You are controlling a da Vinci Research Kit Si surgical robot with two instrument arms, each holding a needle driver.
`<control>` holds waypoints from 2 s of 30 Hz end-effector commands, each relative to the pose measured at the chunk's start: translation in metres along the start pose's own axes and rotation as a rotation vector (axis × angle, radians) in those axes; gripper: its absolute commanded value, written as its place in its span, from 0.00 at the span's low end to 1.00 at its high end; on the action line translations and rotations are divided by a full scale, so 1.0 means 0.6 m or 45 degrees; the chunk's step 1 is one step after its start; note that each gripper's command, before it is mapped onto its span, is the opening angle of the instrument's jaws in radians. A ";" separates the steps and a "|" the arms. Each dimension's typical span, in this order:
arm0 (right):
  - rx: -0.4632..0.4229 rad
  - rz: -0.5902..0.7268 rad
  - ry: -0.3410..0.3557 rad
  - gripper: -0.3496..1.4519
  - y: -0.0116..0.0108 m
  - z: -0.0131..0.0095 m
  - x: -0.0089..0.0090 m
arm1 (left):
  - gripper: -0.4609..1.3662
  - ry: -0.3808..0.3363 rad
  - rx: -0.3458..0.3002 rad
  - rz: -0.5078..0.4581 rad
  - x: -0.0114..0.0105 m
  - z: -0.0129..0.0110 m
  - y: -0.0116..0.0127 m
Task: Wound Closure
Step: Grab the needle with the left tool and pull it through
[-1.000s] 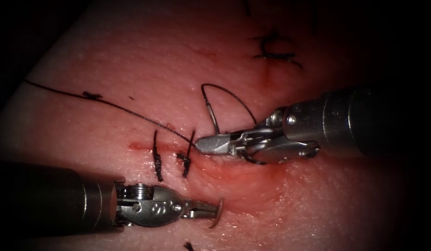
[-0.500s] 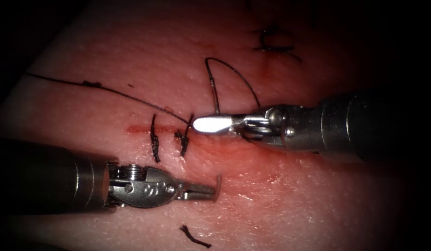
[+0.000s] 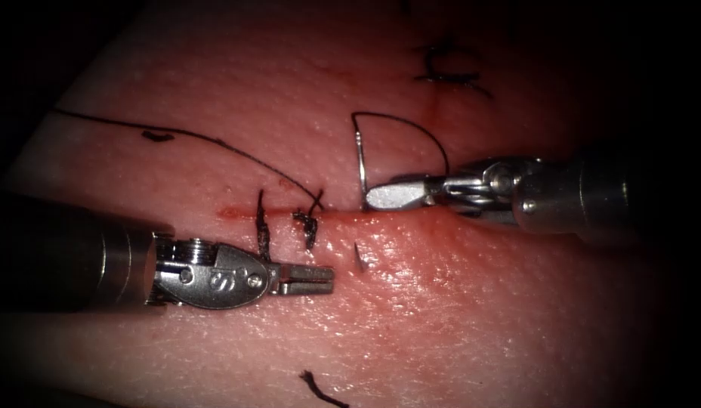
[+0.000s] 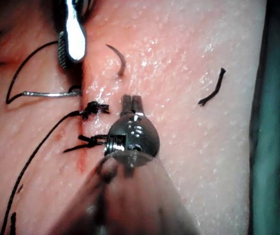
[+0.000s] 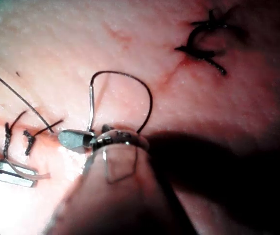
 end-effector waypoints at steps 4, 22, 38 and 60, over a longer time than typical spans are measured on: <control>-0.013 -0.061 -0.002 0.94 -0.0012 -0.0021 0.0005 | 0.18 -0.001 0.007 -0.003 0.0003 0.0007 0.0000; 0.120 -0.578 0.169 0.95 -0.0123 -0.0101 -0.0028 | 0.46 0.045 0.062 -0.021 0.0019 0.0024 -0.0002; 0.192 -0.609 0.179 0.89 -0.0172 -0.0176 -0.0128 | 0.64 0.115 0.110 -0.049 0.0056 0.0042 -0.0006; 0.200 -0.621 0.186 0.86 -0.0177 -0.0177 -0.0153 | 0.53 0.137 0.097 -0.042 0.0061 0.0067 -0.0014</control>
